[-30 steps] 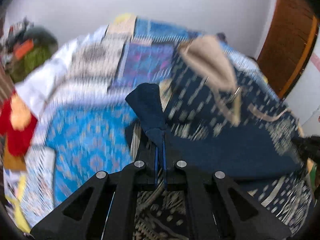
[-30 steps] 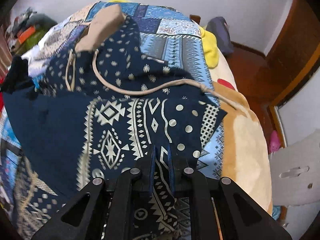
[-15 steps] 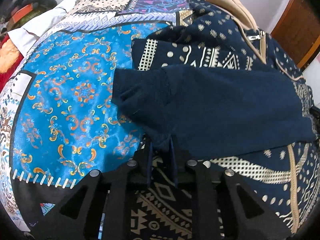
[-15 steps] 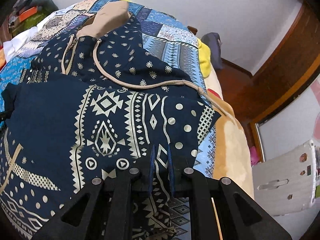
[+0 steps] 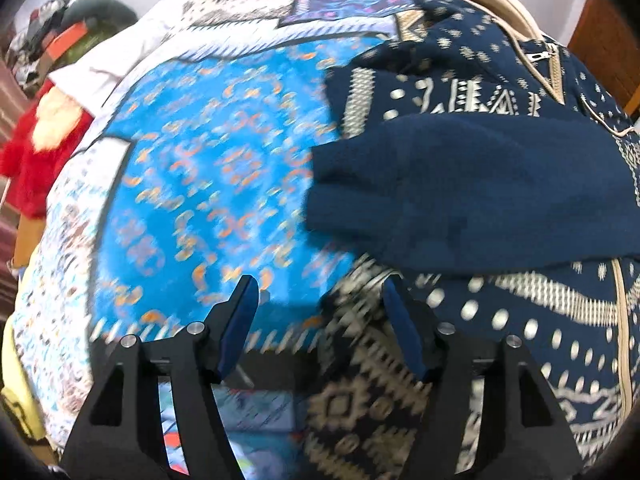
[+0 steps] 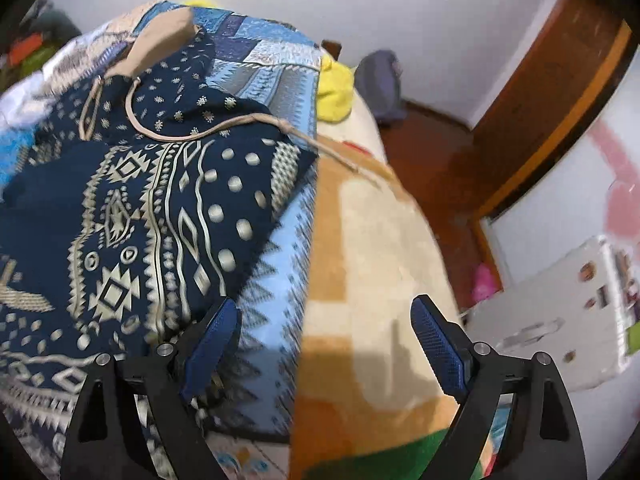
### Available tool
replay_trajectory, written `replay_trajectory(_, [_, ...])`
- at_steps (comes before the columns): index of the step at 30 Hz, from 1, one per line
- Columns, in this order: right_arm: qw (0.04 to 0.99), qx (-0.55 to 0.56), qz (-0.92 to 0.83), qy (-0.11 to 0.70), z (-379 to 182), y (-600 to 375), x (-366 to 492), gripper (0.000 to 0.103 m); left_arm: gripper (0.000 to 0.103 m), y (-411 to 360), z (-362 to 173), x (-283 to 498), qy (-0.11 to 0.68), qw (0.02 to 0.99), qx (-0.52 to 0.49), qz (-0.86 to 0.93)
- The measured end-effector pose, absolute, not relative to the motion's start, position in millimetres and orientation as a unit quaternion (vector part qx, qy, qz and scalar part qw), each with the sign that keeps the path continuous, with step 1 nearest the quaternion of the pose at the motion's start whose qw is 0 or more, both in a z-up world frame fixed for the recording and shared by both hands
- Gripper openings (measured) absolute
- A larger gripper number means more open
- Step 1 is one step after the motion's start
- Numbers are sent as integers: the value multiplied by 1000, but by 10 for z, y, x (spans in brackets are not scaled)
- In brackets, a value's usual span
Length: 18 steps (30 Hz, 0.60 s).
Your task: Fold large clothes
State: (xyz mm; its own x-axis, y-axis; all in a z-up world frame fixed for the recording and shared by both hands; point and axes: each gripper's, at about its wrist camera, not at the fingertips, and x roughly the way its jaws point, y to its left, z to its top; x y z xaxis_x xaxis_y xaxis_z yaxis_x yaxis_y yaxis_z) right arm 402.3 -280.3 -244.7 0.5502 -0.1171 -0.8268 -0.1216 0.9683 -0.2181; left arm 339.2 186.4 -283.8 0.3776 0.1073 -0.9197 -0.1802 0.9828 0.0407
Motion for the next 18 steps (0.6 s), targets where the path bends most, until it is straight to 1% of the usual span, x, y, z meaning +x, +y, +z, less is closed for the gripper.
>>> replay_trajectory(5, [884,-54,34,464,-2129,-2944,4078,88,65,1985,-2526,3338,537,837,-40,95])
replay_trajectory(9, [893,-16,76,442,-1821,-2769,4203,88,75,1938,-2141,3490,500,861,-40,87])
replay_trajectory(12, [896,1,108,432,-1659,-2547,4382,88,81,1887,-1954,3723,482,872,-42,73])
replay_trajectory(14, [894,11,126,429,-1574,-2395,4539,88,82,1832,-1842,3942,472,878,-48,60])
replay_trajectory(16, [892,19,139,429,-1534,-2251,4686,88,86,1762,-1752,4187,464,883,-55,47])
replay_trajectory(18, [888,28,154,432,-1517,-2086,4888,88,87,1713,-1718,4433,457,887,-55,40])
